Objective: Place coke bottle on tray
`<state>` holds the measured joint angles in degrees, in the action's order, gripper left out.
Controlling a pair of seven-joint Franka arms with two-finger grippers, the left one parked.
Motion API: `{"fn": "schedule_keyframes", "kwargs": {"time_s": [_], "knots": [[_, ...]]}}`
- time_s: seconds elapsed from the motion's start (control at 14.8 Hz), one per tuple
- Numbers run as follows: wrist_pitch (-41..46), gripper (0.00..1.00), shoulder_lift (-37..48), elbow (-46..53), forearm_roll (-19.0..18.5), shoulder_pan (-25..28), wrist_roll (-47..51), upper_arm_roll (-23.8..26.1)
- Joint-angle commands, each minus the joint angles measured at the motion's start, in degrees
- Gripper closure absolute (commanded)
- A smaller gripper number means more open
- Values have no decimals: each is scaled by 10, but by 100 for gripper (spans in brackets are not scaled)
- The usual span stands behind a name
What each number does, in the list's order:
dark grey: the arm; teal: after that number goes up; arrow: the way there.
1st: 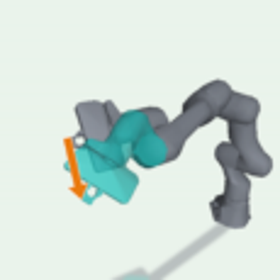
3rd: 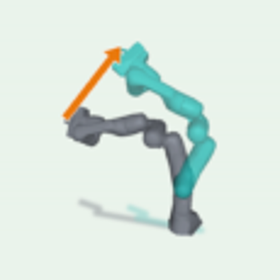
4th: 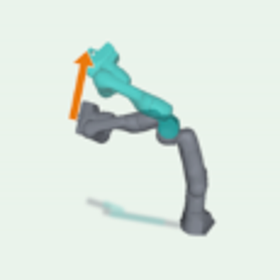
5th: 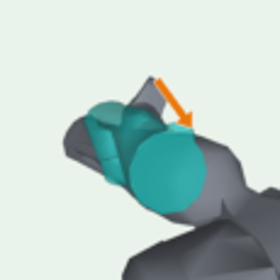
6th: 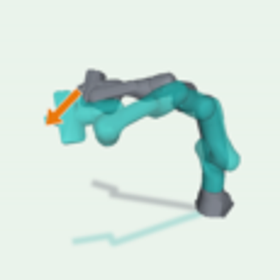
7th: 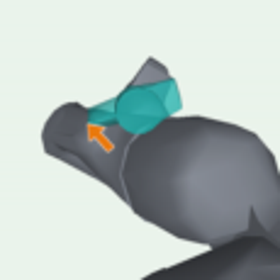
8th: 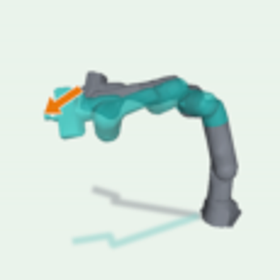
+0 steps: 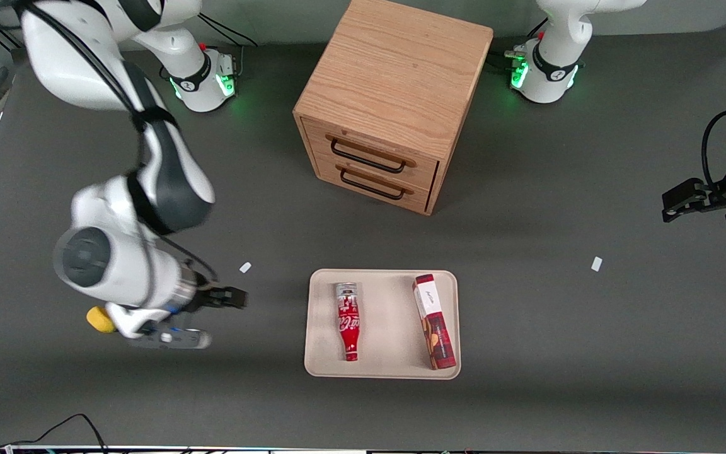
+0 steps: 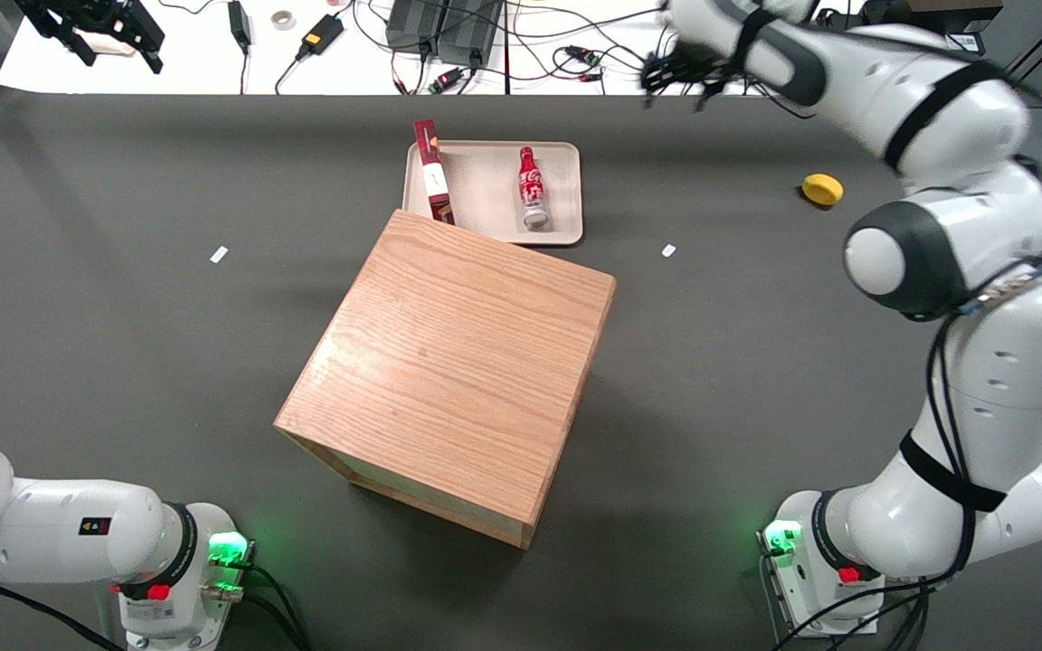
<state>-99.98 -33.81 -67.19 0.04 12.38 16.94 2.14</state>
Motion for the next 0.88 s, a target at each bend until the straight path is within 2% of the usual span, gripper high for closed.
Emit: {"fn": "schedule_keyframes", "kwargs": {"time_s": [0.0,0.14,0.47,0.68,0.81], "knots": [[4,0,129,-130,-7,4,-52,-44],[0,0,202,-189,-6,-1,-98,-64],[-15,0,346,-311,2,-7,-104,-100],[-10,0,376,-327,7,-8,-124,-100],[-3,0,383,-327,23,-7,-139,-118]]}}
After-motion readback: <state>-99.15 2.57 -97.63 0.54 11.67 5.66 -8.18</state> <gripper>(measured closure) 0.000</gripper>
